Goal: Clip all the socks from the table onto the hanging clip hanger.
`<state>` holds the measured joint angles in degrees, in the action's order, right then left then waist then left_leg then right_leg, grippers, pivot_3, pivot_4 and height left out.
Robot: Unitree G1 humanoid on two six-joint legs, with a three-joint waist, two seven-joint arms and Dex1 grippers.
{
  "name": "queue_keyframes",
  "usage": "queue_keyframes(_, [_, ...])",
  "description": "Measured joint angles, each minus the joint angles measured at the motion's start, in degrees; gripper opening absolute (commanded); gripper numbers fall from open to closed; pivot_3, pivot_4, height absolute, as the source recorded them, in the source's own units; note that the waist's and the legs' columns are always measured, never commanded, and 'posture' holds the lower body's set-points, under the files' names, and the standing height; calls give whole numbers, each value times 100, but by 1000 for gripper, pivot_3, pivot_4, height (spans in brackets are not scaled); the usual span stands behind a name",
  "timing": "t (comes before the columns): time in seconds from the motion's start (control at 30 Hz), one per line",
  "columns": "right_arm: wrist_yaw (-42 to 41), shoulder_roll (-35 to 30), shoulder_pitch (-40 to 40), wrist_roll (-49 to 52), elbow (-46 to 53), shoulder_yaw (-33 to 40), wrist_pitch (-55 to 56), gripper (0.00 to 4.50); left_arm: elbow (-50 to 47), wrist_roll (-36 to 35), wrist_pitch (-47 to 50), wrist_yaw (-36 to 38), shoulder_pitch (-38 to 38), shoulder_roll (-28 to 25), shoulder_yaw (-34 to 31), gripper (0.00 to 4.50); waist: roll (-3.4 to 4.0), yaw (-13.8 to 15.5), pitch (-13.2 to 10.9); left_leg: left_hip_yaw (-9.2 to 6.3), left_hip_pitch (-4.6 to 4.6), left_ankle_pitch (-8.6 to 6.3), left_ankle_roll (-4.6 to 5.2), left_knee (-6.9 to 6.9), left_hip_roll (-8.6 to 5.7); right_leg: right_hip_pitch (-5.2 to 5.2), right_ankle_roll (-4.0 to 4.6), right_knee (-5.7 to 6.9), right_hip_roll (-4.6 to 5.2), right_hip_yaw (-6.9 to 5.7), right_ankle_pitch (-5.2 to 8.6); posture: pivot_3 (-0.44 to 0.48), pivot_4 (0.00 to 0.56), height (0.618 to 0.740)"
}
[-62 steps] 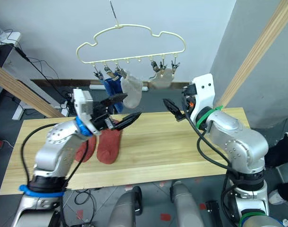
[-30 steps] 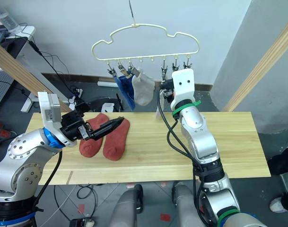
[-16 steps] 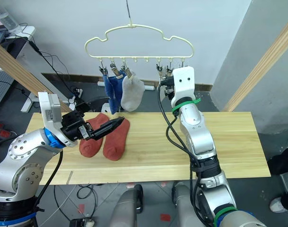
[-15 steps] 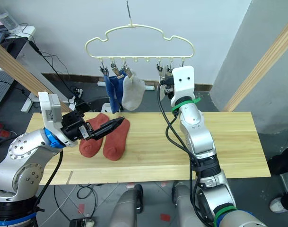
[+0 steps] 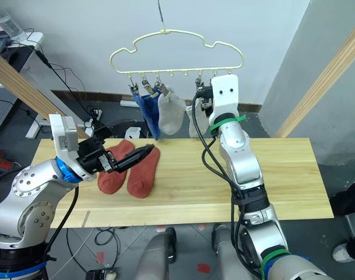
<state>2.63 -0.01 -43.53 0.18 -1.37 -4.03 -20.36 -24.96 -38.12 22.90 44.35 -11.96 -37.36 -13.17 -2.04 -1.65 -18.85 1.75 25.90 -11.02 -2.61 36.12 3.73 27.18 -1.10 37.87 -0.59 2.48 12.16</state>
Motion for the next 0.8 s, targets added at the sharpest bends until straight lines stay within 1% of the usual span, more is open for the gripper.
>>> queue_keyframes(0.13, [0,12,0,-7,-6,12,1,2281,-1,17,0,1,12,0,0,4500,0,0,0,0,0,0,0,0,0,0,0,1,0,0,0,56,338,740])
queue_keyframes(0.2, [4,27,-2,-8,-20,37,1,1892,-1,28,0,-1,17,2,0,4500,0,0,0,-1,0,0,0,1,0,0,0,2,0,0,0,54,339,740])
queue_keyframes(0.23, [17,44,-18,-7,-65,62,1,1627,-1,36,0,-4,19,10,2,4500,0,0,0,0,0,0,0,1,0,0,0,2,0,0,0,54,339,740])
queue_keyframes(0.3, [19,80,-36,-3,-131,75,1,923,-1,54,0,-7,19,60,17,4500,0,1,0,-1,0,0,0,1,0,0,0,3,0,-1,0,52,339,740])
queue_keyframes(0.37, [19,117,-39,2,-135,82,0,361,-1,59,0,-7,18,70,45,4500,0,0,0,-1,0,0,0,1,0,0,0,3,0,0,0,52,341,740])
queue_keyframes(0.53, [1,223,-90,21,-134,91,-3,361,-1,82,0,0,18,70,46,4500,0,0,0,-2,0,0,0,1,0,0,0,4,0,-1,0,53,341,740])
queue_keyframes(0.8, [-18,211,-91,15,-134,102,-7,361,-1,110,0,-2,23,76,49,4500,0,1,0,-2,0,0,0,2,0,0,1,4,0,-2,0,52,341,740])
